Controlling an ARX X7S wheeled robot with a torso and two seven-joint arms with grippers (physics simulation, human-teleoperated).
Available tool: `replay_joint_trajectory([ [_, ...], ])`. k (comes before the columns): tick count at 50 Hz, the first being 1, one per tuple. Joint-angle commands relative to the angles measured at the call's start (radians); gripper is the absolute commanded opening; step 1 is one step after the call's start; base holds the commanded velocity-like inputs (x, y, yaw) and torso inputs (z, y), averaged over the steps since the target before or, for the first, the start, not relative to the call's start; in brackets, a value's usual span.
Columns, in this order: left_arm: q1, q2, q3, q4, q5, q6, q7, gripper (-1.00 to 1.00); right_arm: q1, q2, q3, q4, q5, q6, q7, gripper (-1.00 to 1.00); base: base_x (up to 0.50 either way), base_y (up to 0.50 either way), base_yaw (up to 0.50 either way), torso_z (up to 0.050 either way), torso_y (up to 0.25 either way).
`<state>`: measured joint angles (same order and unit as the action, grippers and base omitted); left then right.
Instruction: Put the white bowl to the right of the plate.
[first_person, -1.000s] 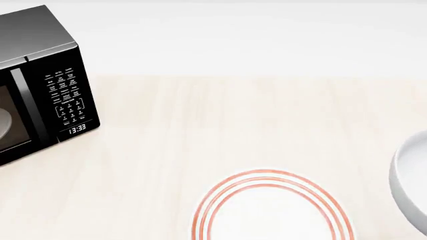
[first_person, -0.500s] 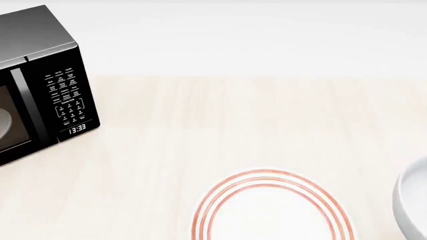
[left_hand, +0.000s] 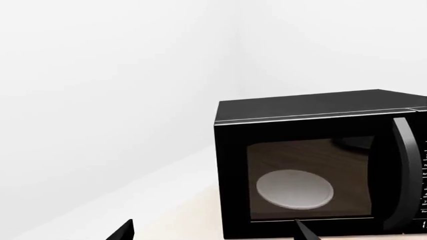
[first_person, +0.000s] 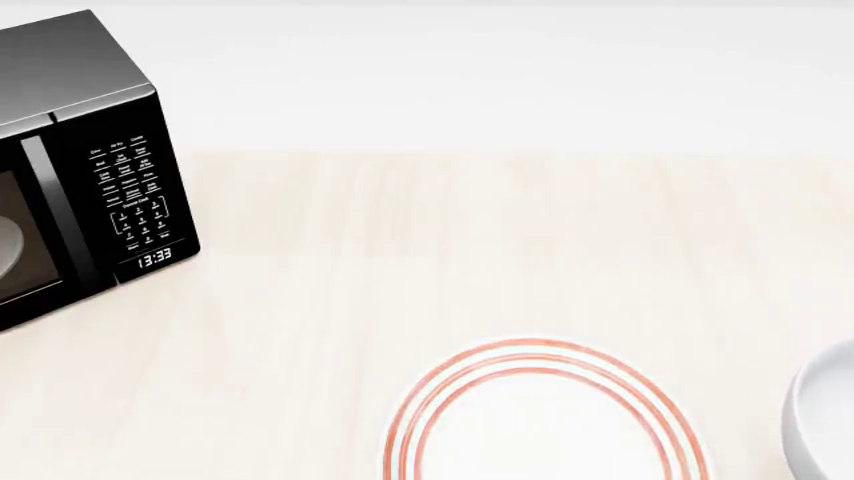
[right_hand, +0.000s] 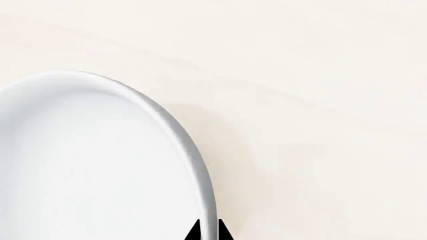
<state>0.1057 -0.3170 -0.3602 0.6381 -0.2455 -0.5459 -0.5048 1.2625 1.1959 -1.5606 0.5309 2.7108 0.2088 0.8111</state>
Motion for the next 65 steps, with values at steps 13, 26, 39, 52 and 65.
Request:
replay_joint_trajectory([
  [13, 0.006, -0.003, 0.001, 0.002, -0.004, 0.004, -0.005, 1.00, 0.017, -0.001, 0.019, -0.012, -0.055, -0.037, -0.016, 1.00, 0.00, 0.00, 0.00, 0.001, 0.000],
  [26, 0.004, -0.006, 0.006, 0.001, -0.006, 0.004, -0.008, 1.00, 0.073, 0.072, 0.039, -0.190, -0.158, -0.130, 0.066, 1.00, 0.00, 0.00, 0.00, 0.000, 0.000],
  [39, 0.011, -0.007, 0.007, 0.011, -0.011, 0.005, -0.009, 1.00, 0.216, 0.225, 0.111, -0.564, -0.430, -0.281, 0.326, 1.00, 0.00, 0.00, 0.00, 0.000, 0.000],
  [52, 0.037, -0.011, 0.042, 0.033, -0.006, 0.034, 0.010, 1.00, 0.310, 0.257, 0.172, -0.931, -0.736, -0.306, 0.568, 1.00, 0.00, 0.00, 0.00, 0.000, 0.000],
  [65, 0.085, -0.018, 0.105, 0.073, 0.007, 0.081, 0.049, 1.00, 0.241, 0.096, 0.111, -1.231, -1.075, -0.325, 0.730, 1.00, 0.00, 0.00, 0.00, 0.000, 0.000],
])
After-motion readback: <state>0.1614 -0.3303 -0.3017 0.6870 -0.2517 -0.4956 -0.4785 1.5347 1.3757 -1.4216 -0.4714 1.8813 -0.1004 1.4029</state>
